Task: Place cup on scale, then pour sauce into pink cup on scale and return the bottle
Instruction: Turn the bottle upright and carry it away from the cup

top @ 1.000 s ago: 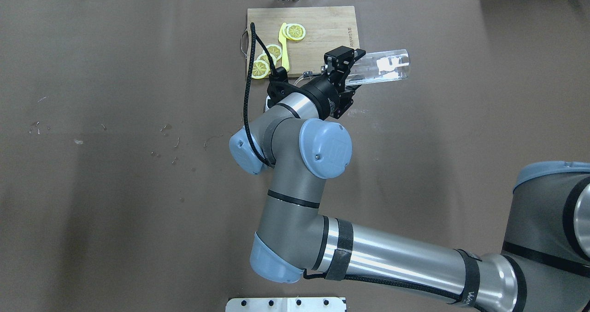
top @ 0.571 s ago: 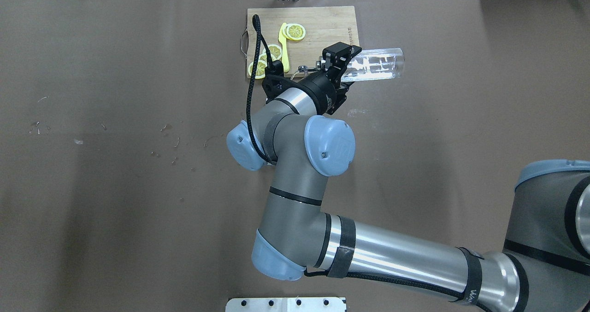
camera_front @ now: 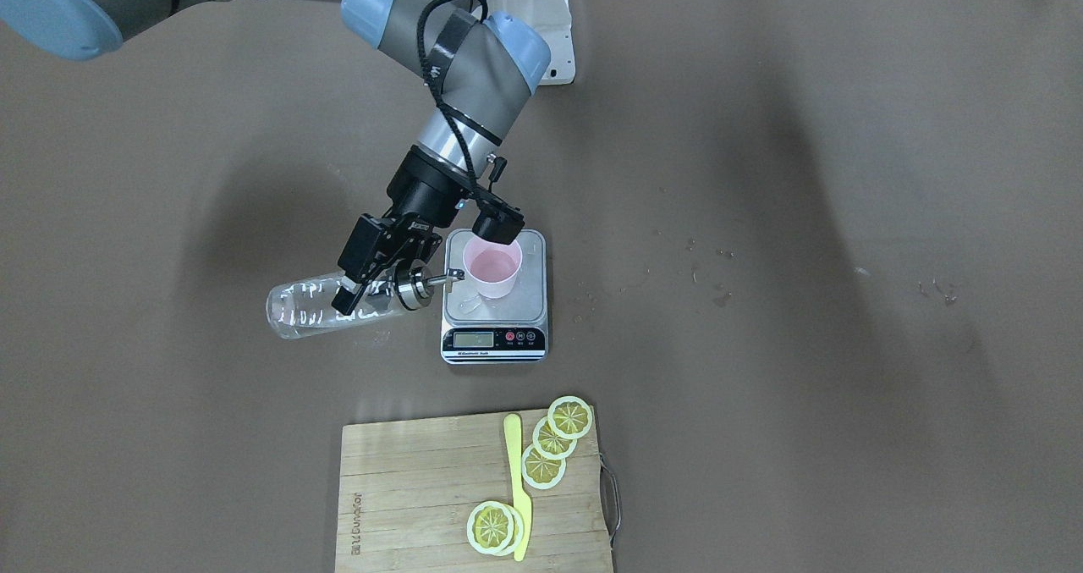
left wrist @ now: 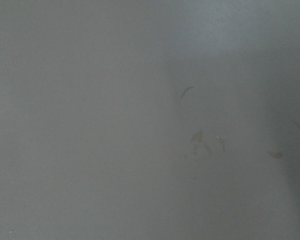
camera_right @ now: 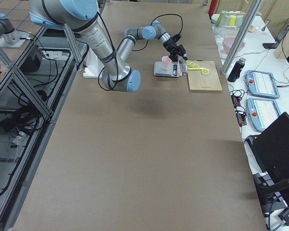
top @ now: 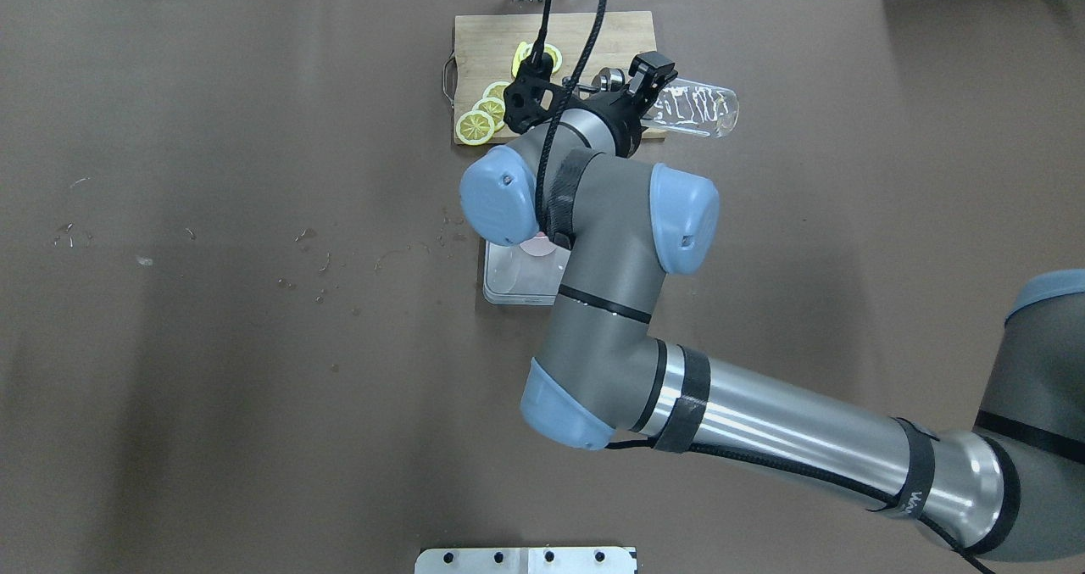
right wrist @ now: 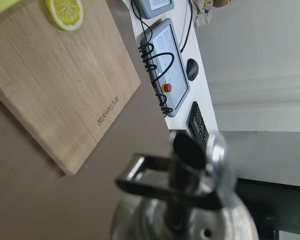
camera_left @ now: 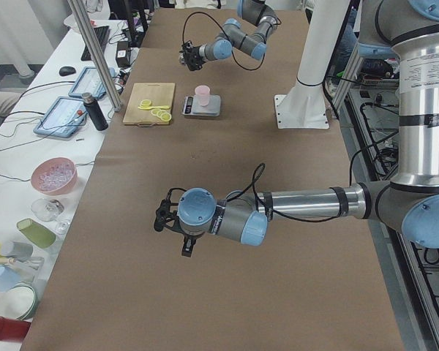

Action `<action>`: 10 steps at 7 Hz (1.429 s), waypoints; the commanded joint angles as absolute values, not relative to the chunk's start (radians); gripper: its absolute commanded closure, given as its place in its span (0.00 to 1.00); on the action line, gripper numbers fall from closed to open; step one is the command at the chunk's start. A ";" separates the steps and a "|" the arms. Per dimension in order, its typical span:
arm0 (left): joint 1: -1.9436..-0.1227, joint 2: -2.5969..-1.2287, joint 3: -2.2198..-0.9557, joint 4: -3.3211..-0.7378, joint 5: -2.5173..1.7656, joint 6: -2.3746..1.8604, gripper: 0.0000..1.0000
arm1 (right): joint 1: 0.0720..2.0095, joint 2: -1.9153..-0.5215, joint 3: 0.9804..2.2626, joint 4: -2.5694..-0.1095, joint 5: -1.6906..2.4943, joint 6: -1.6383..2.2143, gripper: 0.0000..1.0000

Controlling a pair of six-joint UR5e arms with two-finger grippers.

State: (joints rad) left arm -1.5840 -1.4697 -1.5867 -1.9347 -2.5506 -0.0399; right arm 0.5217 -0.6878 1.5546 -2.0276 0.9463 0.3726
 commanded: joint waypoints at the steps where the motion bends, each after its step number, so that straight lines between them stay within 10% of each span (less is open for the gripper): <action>1: -1.586 -1.480 -1.589 -1.937 -2.549 -0.040 0.03 | 0.596 -0.751 1.598 -1.854 1.133 0.367 1.00; 6: -1.612 -1.476 -1.608 -1.962 -2.549 -0.040 0.03 | 0.701 -0.980 1.921 -1.729 1.457 0.463 1.00; 10: -1.614 -1.477 -1.623 -1.967 -2.549 -0.040 0.03 | 0.756 -1.194 1.928 -1.374 1.552 0.613 1.00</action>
State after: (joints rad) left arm -1.6133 -1.4749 -1.6203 -1.9662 -2.5495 -0.0397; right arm 0.7500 -1.1077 1.9324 -1.5178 1.5231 0.5634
